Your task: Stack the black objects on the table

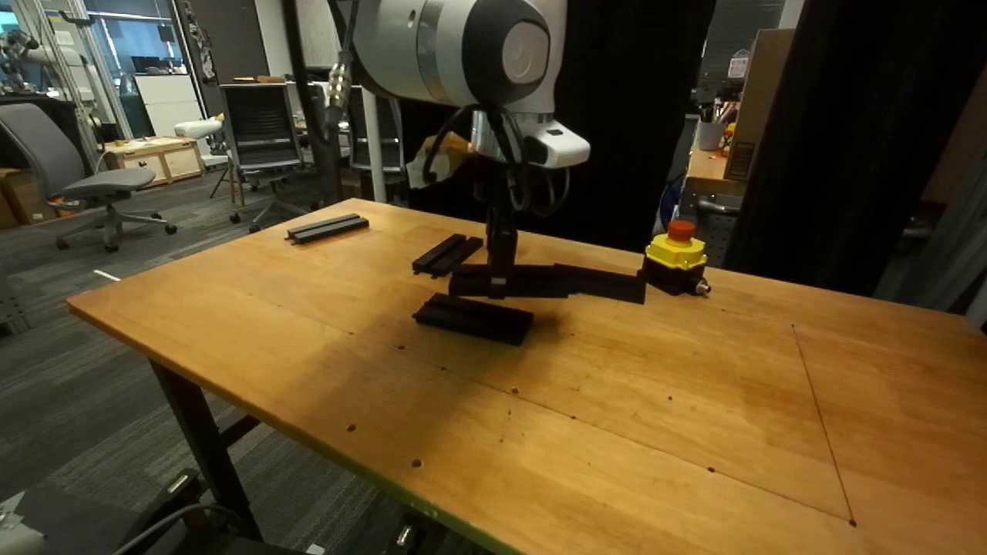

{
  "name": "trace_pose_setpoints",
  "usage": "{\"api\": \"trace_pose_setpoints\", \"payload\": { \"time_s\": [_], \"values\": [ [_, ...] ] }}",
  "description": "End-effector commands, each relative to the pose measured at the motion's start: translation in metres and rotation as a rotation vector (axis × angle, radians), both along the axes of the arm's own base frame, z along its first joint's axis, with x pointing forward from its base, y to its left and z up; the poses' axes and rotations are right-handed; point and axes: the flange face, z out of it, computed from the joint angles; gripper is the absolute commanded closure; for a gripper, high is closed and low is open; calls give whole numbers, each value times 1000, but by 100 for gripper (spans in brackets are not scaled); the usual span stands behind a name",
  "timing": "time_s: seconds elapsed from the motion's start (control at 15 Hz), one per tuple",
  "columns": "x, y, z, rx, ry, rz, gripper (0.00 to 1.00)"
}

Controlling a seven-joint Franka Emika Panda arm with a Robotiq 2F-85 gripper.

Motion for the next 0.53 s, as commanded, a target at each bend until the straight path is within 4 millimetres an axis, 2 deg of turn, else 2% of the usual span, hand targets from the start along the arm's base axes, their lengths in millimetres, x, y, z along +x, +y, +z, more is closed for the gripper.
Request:
{"api": "trace_pose_setpoints", "payload": {
  "time_s": [0.0, 0.47],
  "values": [
    [-5, 25, 0, 47, -54, -9, 54],
    [-15, 68, -13, 61, -53, -111, 54]
  ]
}}
